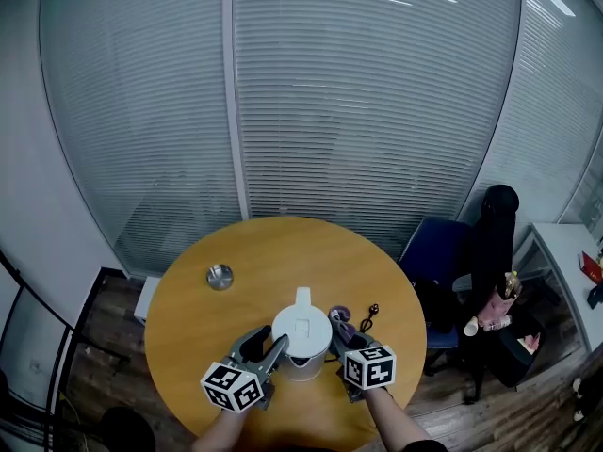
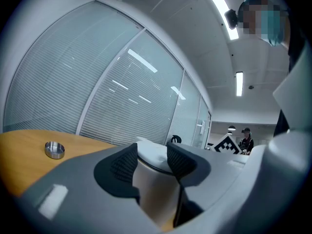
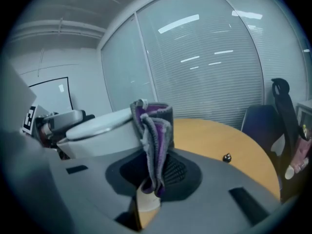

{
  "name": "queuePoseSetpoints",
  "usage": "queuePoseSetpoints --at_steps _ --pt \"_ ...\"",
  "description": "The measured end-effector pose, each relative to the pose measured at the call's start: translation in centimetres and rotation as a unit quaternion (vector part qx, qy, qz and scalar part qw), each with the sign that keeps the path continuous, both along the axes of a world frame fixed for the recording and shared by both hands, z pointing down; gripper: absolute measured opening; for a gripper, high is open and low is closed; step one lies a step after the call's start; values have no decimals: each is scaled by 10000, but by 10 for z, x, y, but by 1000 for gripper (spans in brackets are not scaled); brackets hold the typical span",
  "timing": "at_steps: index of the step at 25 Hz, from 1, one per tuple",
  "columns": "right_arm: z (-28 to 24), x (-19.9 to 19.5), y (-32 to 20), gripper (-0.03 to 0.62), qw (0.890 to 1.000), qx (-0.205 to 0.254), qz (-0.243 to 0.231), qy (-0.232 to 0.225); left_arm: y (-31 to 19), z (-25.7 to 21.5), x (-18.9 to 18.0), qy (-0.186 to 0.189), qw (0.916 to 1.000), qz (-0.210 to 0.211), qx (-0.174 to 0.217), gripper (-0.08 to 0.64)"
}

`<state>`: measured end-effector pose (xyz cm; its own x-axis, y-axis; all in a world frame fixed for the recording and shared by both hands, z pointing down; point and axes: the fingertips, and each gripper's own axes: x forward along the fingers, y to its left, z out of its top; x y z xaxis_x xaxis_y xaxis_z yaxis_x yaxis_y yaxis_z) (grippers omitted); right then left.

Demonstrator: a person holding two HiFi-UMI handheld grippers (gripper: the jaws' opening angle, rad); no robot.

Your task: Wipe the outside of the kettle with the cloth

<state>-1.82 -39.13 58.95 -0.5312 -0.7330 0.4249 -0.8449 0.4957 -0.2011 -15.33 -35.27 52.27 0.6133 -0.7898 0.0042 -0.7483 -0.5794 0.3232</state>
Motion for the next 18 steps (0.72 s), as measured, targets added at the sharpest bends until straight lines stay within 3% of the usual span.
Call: queuePoseSetpoints --at_steps 12,18 --pt "112 6 21 63 9914 -1258 -29 368 0 0 1 40 10000 0 -38 181" --pt "123 7 27 63 9903 -1341 14 365 -1 0 -1 38 9999 -57 -98 179"
